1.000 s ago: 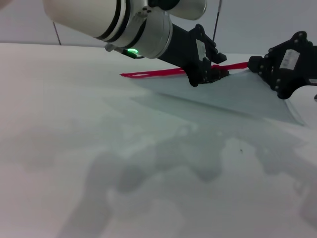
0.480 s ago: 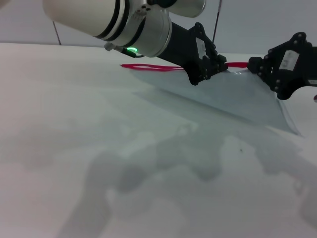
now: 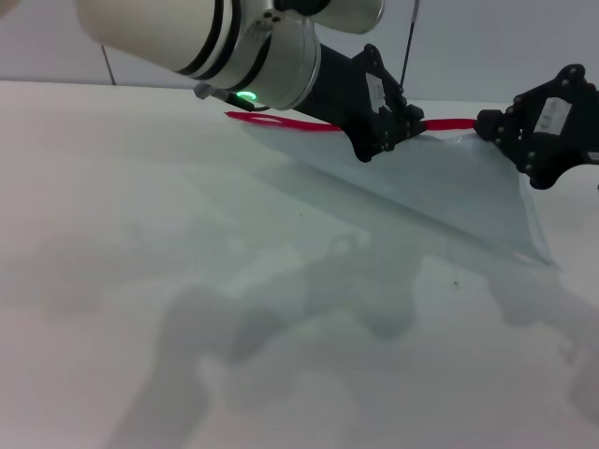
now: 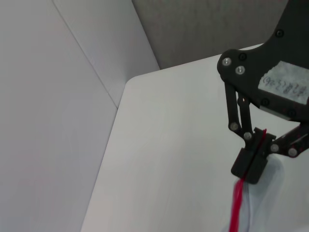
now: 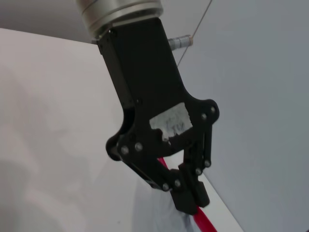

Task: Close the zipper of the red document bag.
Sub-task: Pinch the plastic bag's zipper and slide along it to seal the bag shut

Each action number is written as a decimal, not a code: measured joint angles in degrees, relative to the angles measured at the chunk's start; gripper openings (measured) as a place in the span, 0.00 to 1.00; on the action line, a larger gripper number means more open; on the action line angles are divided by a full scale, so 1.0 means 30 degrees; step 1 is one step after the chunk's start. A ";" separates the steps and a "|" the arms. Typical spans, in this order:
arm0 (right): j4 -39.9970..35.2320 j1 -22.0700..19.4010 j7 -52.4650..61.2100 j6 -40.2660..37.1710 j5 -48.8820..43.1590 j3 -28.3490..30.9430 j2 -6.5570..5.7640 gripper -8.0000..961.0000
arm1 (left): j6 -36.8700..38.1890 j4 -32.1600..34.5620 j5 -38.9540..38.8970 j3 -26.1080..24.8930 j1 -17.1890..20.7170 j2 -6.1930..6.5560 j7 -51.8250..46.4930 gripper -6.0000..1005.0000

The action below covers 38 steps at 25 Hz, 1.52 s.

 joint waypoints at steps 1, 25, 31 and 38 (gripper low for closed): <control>0.0030 0.0000 -0.0001 0.0032 -0.0017 0.0013 -0.0001 0.04 | 0.0029 -0.0041 0.0003 -0.0008 0.0018 0.0011 -0.0014 0.08; 0.0995 -0.0413 -0.0313 0.0259 -0.0033 0.2732 0.0028 0.04 | -0.0121 0.0834 -0.0097 -0.2898 0.4149 0.0292 -0.0144 0.07; 0.0997 -0.0768 -0.0362 0.0571 -0.0016 0.2843 0.0029 0.04 | -0.0258 0.0848 -0.0132 -0.3565 0.4771 0.0280 -0.0088 0.07; 0.1155 -0.0815 -0.0610 0.0434 0.0049 0.2660 0.0048 0.04 | -0.0296 0.0775 -0.0137 -0.3869 0.4696 0.0159 0.0101 0.07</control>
